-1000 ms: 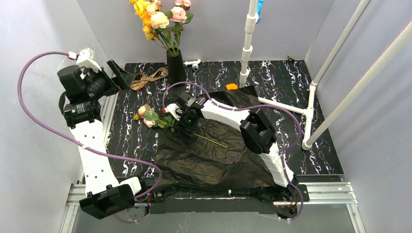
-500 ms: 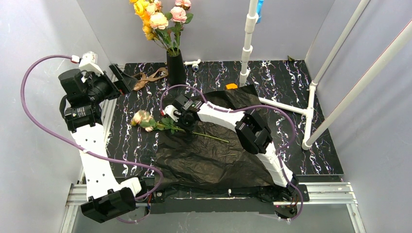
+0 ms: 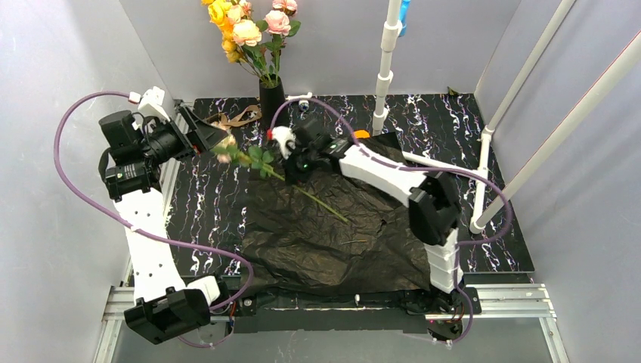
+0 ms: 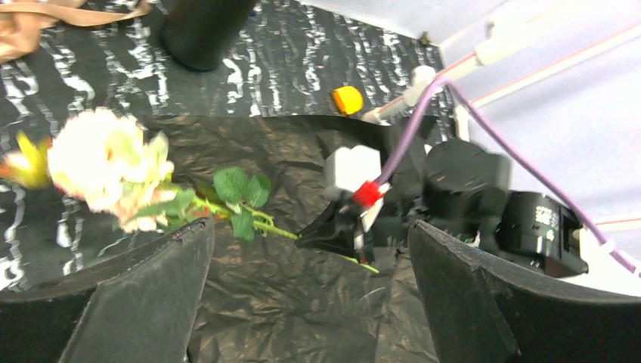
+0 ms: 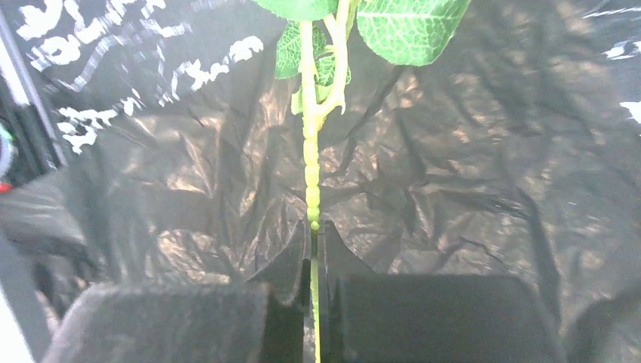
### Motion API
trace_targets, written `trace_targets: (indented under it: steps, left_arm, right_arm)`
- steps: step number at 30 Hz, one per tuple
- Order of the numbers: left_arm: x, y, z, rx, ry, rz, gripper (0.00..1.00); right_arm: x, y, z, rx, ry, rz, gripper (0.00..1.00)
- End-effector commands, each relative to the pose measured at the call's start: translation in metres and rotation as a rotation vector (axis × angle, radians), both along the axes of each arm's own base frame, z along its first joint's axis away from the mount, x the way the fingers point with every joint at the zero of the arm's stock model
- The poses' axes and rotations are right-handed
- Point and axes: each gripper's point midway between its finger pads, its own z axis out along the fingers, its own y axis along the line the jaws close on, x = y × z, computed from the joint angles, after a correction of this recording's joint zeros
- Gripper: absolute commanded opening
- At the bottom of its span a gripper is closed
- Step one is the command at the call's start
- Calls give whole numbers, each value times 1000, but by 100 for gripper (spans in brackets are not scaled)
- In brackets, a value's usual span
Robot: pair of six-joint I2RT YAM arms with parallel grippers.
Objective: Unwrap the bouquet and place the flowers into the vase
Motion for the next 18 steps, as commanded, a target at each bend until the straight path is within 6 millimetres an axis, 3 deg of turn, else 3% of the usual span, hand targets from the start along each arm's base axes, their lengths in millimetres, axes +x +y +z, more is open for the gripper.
trace_targets:
  steps: [1,5,10,18]
  left_arm:
    - [-19,-28,19,-109,-69,-146,100]
    - [-17,-36,22,-162,-81,-198,97]
    - [2,-40,19,-149,-65,-198,89]
    - [35,-54,13,-115,-26,-187,73]
  right_arm:
    - [16,9,98,367,-9,-62,1]
    - [12,7,132,490,11,-53,1]
    - [3,10,164,623,19,-20,1]
    - [-11,13,194,718,71,11,1]
